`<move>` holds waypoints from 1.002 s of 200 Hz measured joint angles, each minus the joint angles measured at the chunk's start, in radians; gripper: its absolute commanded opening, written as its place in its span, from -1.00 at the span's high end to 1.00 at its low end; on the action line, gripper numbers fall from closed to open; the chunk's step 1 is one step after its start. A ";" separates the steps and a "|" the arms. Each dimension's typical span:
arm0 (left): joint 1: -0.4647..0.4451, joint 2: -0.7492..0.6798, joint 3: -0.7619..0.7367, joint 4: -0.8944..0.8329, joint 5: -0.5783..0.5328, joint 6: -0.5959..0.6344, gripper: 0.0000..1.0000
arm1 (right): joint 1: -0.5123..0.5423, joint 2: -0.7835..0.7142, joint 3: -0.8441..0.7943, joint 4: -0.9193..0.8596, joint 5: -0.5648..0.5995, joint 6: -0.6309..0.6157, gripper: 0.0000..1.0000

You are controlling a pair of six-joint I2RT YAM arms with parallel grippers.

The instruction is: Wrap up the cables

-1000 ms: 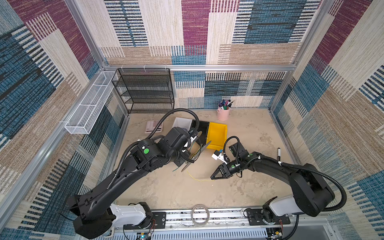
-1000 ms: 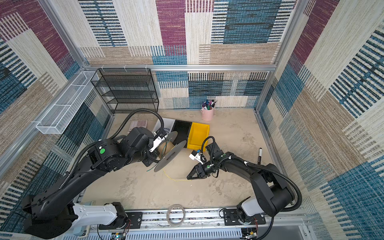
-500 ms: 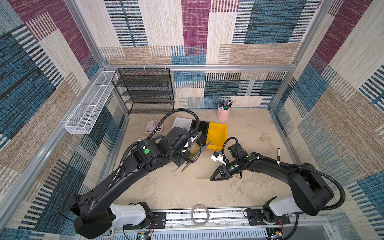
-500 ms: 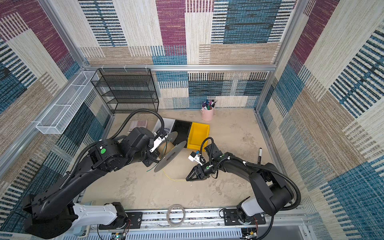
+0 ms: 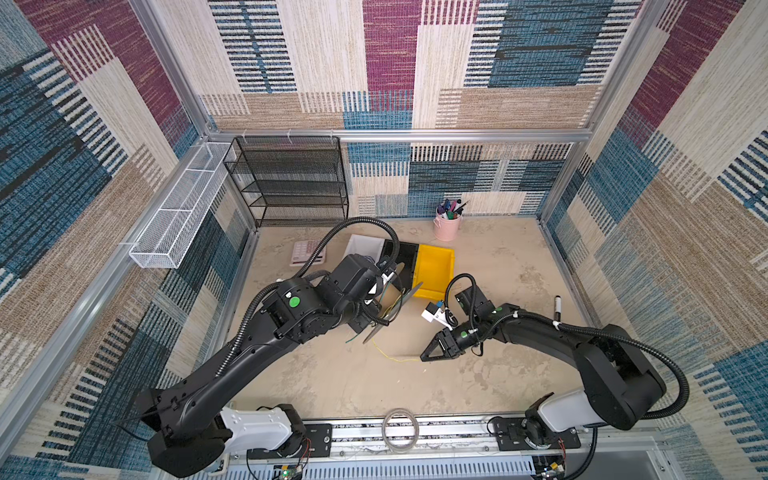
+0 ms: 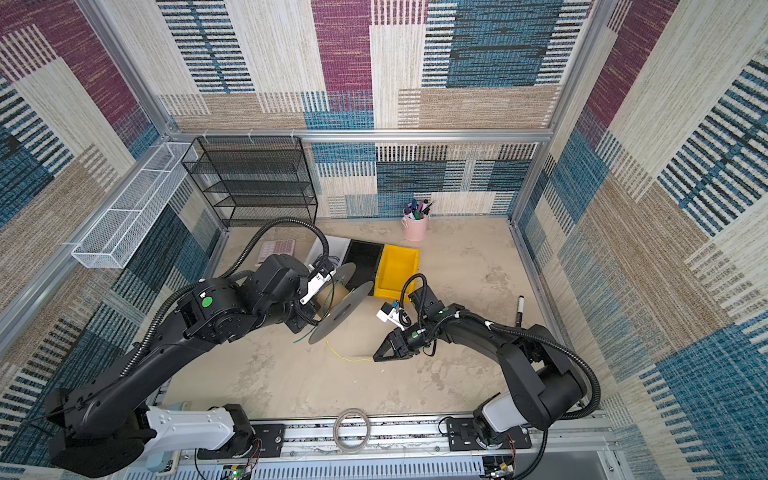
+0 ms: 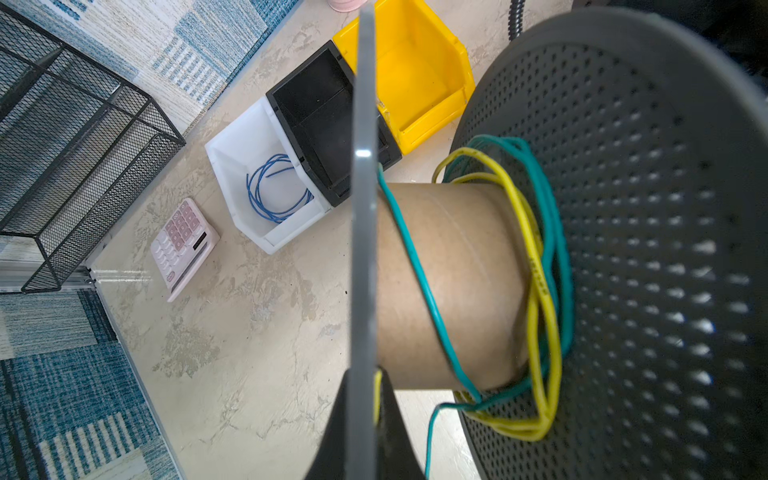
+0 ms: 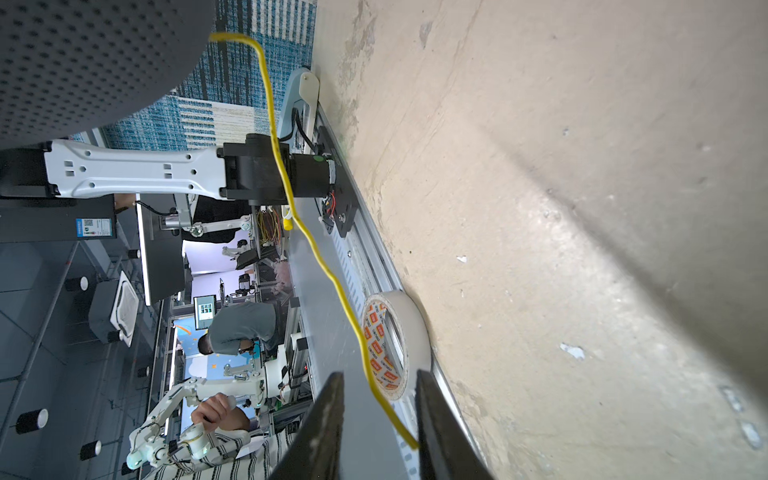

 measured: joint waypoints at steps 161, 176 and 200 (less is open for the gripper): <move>0.000 -0.005 -0.017 0.012 -0.001 0.002 1.00 | 0.018 -0.031 -0.004 0.019 -0.042 0.011 1.00; 0.000 -0.012 -0.020 0.015 0.000 0.002 1.00 | 0.011 -0.042 0.000 0.019 -0.021 0.024 1.00; 0.000 -0.029 -0.027 0.014 0.004 0.002 1.00 | -0.048 -0.072 0.040 0.011 0.030 0.044 1.00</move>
